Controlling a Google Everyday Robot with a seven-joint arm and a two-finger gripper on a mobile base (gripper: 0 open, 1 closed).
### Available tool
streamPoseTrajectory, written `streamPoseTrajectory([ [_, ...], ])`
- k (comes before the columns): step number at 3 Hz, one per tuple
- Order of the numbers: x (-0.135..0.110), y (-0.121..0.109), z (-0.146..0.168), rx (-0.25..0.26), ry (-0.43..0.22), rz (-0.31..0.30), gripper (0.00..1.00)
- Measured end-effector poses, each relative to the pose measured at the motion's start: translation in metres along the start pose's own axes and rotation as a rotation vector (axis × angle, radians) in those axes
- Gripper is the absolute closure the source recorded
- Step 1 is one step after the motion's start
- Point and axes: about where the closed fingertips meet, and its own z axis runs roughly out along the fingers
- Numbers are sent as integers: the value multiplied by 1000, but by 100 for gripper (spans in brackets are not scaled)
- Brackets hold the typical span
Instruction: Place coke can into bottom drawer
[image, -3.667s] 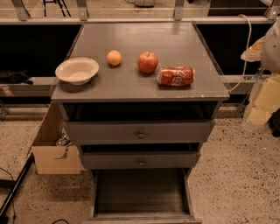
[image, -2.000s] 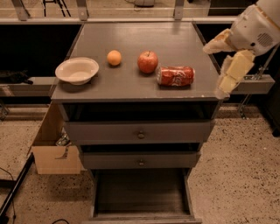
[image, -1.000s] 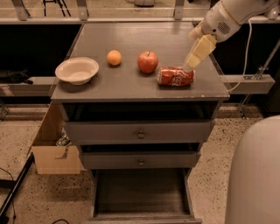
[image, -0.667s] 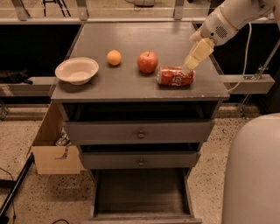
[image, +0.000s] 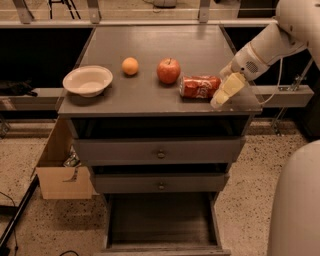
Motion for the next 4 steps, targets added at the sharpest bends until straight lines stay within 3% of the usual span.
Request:
streamPoseTrajectory([
  [3,-15,0,22,-15,39,-28,0],
  [4,-16,0,23,-16,40,-29,17],
])
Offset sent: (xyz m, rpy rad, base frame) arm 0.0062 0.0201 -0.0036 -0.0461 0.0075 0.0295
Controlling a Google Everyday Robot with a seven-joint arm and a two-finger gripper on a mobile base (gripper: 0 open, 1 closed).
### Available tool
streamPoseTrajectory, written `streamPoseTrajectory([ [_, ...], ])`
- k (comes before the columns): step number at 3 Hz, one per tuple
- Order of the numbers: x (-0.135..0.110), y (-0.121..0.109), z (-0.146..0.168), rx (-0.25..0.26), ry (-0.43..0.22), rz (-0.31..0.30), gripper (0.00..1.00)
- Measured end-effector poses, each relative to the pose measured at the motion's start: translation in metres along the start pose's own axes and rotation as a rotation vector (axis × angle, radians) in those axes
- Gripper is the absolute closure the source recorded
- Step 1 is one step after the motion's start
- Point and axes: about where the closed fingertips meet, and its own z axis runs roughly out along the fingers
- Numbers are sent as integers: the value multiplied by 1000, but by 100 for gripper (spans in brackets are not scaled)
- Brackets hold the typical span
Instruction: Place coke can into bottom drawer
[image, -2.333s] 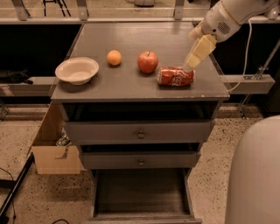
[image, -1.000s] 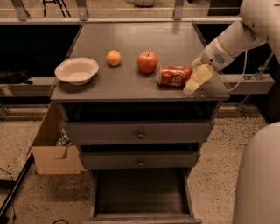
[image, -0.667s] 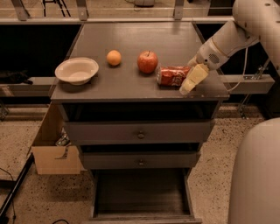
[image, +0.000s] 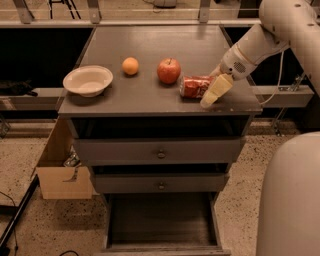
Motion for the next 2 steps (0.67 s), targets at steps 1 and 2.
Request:
streamPoseTrajectory([
  [1,0,0,0,0,0,0,47],
  [2,0,0,0,0,0,0,71],
])
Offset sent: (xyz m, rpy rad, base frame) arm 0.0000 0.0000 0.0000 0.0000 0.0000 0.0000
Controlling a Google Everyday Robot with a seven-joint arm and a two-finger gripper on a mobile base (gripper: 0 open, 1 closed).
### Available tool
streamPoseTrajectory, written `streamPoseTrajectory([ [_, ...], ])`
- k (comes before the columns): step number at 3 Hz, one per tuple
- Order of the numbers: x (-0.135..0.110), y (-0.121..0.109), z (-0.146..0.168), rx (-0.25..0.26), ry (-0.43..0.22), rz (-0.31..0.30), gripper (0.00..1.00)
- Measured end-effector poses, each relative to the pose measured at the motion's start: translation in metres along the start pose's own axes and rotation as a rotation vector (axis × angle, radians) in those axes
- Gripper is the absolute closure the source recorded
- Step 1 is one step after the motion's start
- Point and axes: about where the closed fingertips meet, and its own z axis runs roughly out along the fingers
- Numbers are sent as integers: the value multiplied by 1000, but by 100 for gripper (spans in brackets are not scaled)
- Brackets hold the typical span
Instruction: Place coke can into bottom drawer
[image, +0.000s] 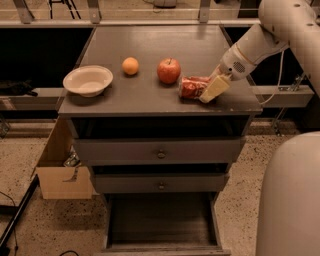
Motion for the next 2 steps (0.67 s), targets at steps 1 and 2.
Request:
streamPoseTrajectory([
  [1,0,0,0,0,0,0,94],
  [2,0,0,0,0,0,0,100],
])
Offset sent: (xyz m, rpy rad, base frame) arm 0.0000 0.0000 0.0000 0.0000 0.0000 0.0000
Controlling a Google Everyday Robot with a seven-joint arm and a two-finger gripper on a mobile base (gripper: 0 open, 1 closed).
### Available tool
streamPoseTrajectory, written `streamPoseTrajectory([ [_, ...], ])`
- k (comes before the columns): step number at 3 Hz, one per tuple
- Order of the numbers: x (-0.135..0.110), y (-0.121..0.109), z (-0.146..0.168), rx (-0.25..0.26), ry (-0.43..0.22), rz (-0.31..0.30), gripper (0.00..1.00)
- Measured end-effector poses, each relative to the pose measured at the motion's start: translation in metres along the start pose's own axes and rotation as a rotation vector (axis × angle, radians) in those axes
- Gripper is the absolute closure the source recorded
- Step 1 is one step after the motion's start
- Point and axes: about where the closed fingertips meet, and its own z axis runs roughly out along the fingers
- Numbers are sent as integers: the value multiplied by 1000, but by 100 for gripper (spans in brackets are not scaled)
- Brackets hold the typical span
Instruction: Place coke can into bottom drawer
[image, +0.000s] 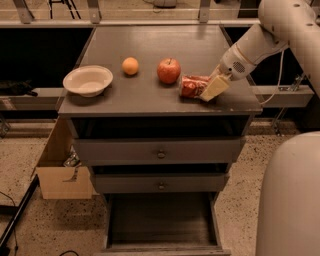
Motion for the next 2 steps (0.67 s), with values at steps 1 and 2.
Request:
streamPoseTrajectory([
  [1,-1,2,-5,3,3,-5,100],
  [2,-3,5,-16,11,11,-16,100],
])
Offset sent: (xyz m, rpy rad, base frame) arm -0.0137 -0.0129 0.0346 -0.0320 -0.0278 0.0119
